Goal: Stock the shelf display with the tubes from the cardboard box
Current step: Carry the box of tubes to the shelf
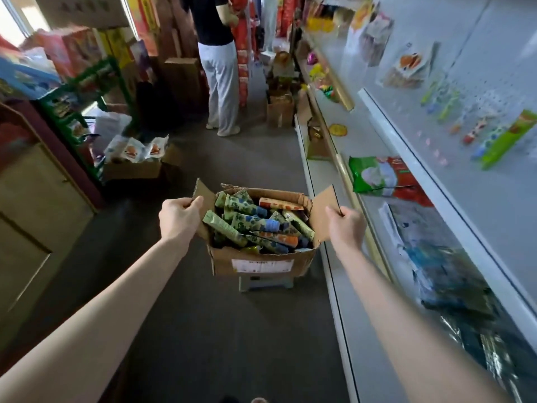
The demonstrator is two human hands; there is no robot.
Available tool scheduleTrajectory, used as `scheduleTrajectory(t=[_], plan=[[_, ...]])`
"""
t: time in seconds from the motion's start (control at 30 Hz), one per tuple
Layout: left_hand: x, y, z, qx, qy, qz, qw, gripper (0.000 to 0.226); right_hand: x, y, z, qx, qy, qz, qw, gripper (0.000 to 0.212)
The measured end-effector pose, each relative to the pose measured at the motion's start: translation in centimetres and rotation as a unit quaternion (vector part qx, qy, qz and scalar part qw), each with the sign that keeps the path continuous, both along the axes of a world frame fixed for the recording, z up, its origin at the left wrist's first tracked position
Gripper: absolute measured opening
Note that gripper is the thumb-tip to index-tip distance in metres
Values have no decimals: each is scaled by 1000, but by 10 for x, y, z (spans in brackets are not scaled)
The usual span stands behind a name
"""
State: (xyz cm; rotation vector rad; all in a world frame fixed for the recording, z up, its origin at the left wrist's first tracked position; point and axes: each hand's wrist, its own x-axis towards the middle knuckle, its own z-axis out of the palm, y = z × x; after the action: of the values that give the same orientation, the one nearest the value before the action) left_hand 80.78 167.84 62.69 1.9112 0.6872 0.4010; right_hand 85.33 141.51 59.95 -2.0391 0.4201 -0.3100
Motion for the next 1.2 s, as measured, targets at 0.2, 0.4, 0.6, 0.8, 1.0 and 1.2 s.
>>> scheduleTrajectory(t=[0.2, 0.4, 0.6, 0.8, 1.0, 1.2], plan=[[124, 2, 0, 8, 4, -60, 998, 33, 76, -3, 11, -11, 1, -54, 998, 25], [252, -9, 2, 40, 11, -170, 985, 39, 151, -10, 2, -13, 9, -161, 987, 29], [356, -39, 17, 31, 9, -284, 958, 44, 197, -16, 7, -10, 13, -275, 961, 28], [418, -93, 42, 24, -8, -391, 920, 36, 206, -39, 31, -23, 5, -373, 928, 47], [438, -159, 68, -29, -38, -467, 883, 23, 198, -75, 68, -36, -19, -476, 878, 32], [440, -216, 110, -82, -95, -523, 843, 12, 165, -112, 119, -2, -99, -530, 842, 29]])
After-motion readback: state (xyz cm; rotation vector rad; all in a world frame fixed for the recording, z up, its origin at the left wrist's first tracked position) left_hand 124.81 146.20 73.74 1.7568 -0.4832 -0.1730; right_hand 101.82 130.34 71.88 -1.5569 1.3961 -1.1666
